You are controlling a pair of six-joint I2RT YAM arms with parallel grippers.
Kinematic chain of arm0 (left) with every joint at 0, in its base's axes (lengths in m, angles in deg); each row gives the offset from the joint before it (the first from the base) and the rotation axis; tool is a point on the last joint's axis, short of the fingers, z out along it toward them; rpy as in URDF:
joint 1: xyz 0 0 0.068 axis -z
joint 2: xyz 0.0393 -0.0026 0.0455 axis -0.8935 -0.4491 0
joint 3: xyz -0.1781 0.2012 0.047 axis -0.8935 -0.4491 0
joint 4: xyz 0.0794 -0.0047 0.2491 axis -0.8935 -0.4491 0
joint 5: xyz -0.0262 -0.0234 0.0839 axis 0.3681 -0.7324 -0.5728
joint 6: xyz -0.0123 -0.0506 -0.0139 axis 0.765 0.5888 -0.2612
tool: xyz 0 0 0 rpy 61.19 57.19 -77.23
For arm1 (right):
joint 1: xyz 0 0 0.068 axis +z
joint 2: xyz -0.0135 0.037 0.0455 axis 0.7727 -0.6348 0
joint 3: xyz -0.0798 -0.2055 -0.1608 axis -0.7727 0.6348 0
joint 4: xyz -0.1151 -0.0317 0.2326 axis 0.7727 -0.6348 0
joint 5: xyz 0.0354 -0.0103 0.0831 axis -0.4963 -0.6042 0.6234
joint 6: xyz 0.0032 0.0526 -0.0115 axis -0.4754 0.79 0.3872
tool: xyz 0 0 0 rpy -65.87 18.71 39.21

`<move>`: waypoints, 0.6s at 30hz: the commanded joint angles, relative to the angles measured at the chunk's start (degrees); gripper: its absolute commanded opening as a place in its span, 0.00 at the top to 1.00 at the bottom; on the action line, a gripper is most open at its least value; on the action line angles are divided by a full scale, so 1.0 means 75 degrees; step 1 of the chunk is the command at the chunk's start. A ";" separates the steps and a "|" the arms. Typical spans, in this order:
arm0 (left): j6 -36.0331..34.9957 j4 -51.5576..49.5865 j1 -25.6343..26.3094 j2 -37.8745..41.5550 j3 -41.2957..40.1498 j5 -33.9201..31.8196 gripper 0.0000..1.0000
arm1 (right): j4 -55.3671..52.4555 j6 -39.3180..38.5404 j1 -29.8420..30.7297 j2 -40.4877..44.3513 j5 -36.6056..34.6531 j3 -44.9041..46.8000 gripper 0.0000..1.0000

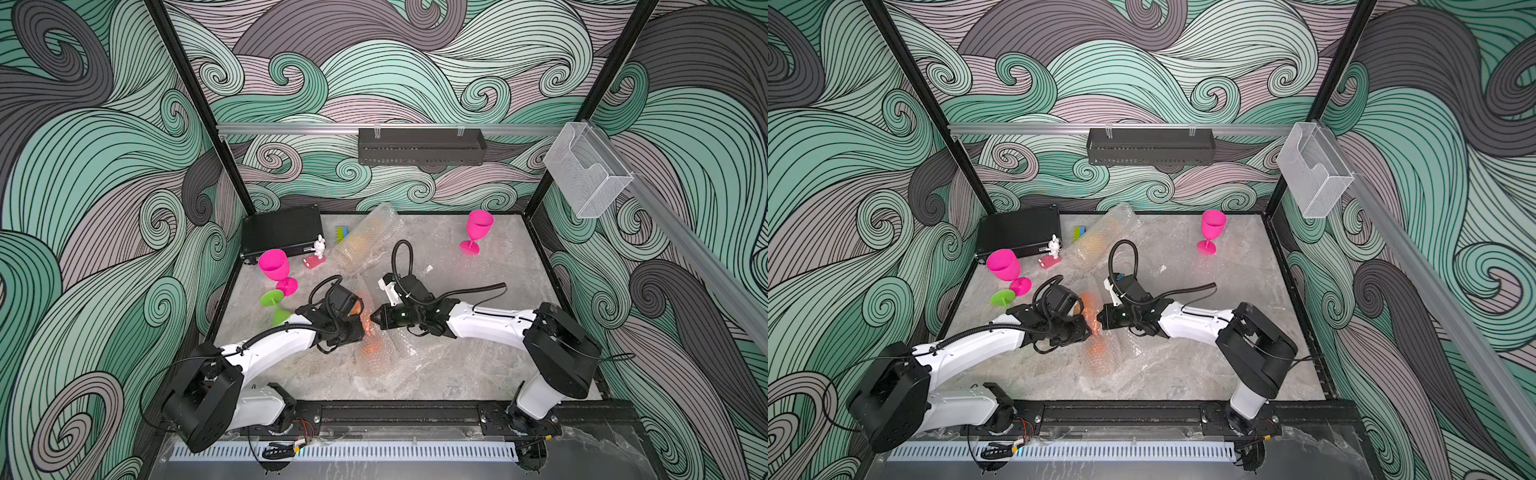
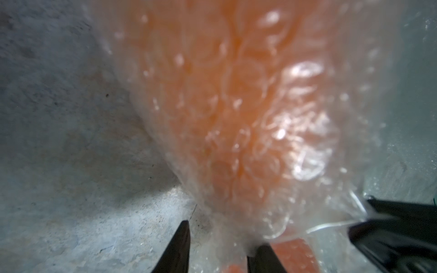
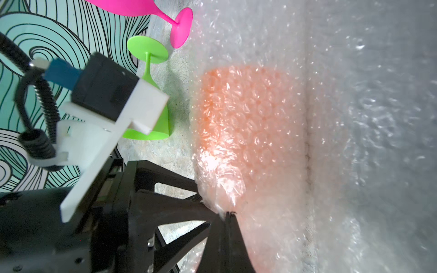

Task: Unpack wine glasses from bubble wrap
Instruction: Unwrap the bubble wrap.

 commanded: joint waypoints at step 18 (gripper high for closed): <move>0.0164 -0.0899 -0.0108 0.0293 -0.0247 -0.0506 0.64 | 0.1017 0.0734 -0.0651 0.0598 0.0337 0.0685 1.00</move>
